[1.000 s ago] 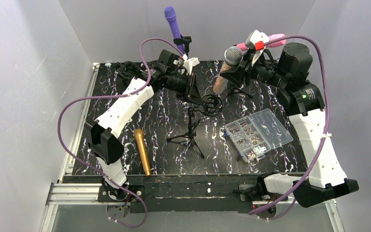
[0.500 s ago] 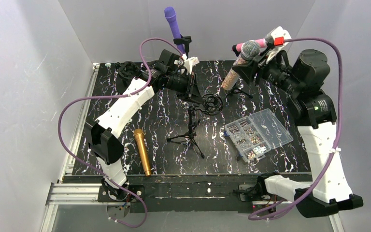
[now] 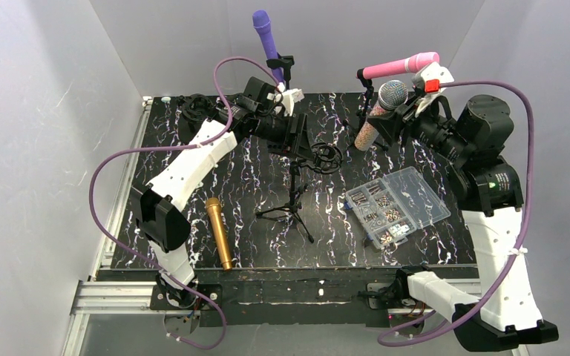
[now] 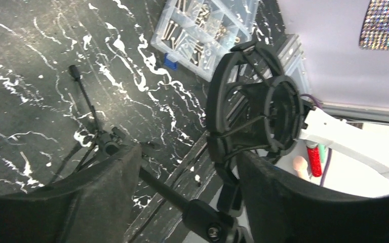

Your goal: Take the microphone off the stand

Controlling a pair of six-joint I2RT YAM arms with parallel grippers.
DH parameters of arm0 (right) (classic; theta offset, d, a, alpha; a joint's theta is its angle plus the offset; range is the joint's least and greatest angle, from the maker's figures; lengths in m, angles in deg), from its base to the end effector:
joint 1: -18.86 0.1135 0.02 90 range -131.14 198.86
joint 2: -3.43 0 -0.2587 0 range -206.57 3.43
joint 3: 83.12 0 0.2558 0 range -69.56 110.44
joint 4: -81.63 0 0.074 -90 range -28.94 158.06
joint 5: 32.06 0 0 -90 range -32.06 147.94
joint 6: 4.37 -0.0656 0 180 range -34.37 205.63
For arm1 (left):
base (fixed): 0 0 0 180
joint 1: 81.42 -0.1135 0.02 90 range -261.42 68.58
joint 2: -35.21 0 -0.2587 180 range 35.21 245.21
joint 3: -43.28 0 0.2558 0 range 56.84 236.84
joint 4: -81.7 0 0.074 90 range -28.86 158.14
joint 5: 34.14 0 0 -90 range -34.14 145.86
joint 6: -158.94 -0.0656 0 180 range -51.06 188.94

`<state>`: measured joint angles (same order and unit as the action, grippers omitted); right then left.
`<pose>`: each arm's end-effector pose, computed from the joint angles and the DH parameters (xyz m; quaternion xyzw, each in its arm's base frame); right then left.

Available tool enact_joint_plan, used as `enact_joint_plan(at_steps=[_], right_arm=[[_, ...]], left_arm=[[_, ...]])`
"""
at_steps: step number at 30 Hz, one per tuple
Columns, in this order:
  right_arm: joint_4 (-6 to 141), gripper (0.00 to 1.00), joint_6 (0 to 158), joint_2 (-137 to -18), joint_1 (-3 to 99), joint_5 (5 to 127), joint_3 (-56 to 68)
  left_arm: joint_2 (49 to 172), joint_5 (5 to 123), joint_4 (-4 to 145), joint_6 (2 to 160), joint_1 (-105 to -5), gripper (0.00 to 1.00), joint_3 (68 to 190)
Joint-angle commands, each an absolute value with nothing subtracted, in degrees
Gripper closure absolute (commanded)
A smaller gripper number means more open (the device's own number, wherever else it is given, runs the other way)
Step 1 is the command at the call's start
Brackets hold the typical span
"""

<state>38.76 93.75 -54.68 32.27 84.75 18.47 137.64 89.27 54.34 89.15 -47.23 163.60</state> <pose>0.1891 0.0755 0.5106 -0.2897 0.6413 0.1948 0.6832 0.3487 -0.2806 0.4235 0.2733 0.7028 -0.4780 0.4503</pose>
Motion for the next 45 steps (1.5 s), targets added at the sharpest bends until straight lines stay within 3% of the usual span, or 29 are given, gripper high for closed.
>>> enact_joint_plan(at_steps=[1, 10, 22, 41, 45], right_arm=[[41.3, 0.99, 94.2, -52.2, 29.9, 86.3, 17.4], [41.0, 0.99, 95.2, -48.9, 24.8, 88.1, 12.0], [40.4, 0.99, 95.9, -45.9, 21.3, 91.9, 6.6], [40.1, 0.99, 95.3, -44.9, 20.5, 94.2, 4.4], [39.9, 0.99, 95.3, -44.9, 20.6, 94.7, 4.5]], left_arm=[[136.8, 88.6, 48.4, 85.1, -47.7, 0.26, 165.3], [132.9, 89.1, 44.9, 79.4, -49.1, 0.02, 169.2], [126.8, 100.6, 43.3, 71.8, -49.5, 0.02, 165.2], [131.1, 79.3, 39.0, 56.1, -38.1, 0.02, 164.5], [132.2, 78.9, 39.0, 55.4, -38.0, 0.09, 164.5]])
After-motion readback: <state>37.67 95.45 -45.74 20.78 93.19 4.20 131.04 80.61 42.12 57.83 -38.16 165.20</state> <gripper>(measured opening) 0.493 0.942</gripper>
